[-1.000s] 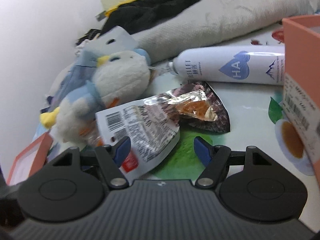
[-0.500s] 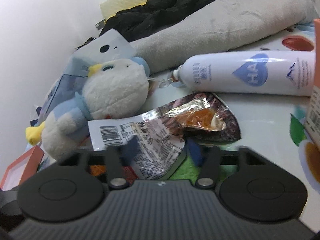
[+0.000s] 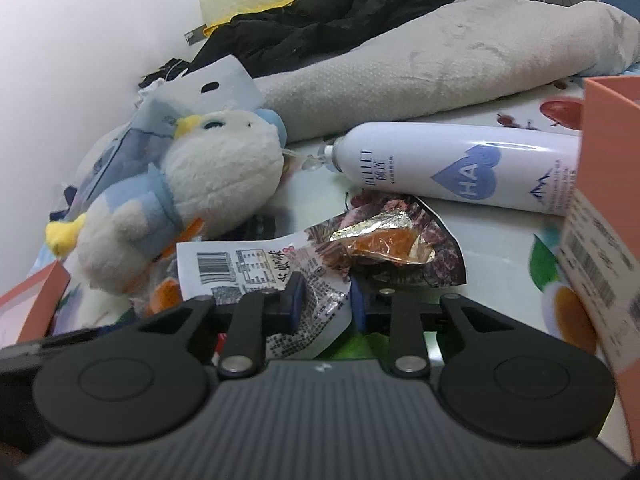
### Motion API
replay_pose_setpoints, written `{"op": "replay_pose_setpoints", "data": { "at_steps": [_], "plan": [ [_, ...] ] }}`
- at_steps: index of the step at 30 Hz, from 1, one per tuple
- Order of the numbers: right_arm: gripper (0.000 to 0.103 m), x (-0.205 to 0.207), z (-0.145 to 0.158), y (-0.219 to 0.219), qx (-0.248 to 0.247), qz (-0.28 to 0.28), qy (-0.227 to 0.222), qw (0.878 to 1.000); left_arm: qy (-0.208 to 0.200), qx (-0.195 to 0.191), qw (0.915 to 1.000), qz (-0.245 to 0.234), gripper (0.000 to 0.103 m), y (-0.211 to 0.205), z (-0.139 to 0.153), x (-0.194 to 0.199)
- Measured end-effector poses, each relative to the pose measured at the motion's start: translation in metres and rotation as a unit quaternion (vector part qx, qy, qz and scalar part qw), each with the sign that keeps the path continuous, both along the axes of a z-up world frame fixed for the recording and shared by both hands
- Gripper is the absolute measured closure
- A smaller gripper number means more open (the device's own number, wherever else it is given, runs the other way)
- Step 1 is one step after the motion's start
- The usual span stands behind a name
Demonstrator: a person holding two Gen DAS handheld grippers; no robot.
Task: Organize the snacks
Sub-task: 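Grasp the orange bread bag with the left tool while the right tool grasps the silver jerky packet, then carry both packets into the deep pink box and open both tools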
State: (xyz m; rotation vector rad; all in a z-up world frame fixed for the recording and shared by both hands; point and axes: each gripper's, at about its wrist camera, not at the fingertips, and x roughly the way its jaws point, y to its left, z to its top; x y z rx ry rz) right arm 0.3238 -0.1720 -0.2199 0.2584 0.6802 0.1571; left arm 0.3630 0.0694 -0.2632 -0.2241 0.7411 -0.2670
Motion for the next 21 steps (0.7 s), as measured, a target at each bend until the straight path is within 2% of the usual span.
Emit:
{"op": "replay_pose_setpoints", "data": {
  "at_steps": [6,21],
  "plan": [
    [0.076,-0.034,0.009,-0.011,0.002,0.009,0.016,1.000,0.017,-0.010,0.9993,0.031,0.044,0.012,0.012,-0.027],
    [0.077,-0.135,0.033,-0.024,-0.021,0.024,0.026,0.999,0.025,0.015,0.9980,0.056,0.044,0.014,0.050,-0.122]
  ]
}}
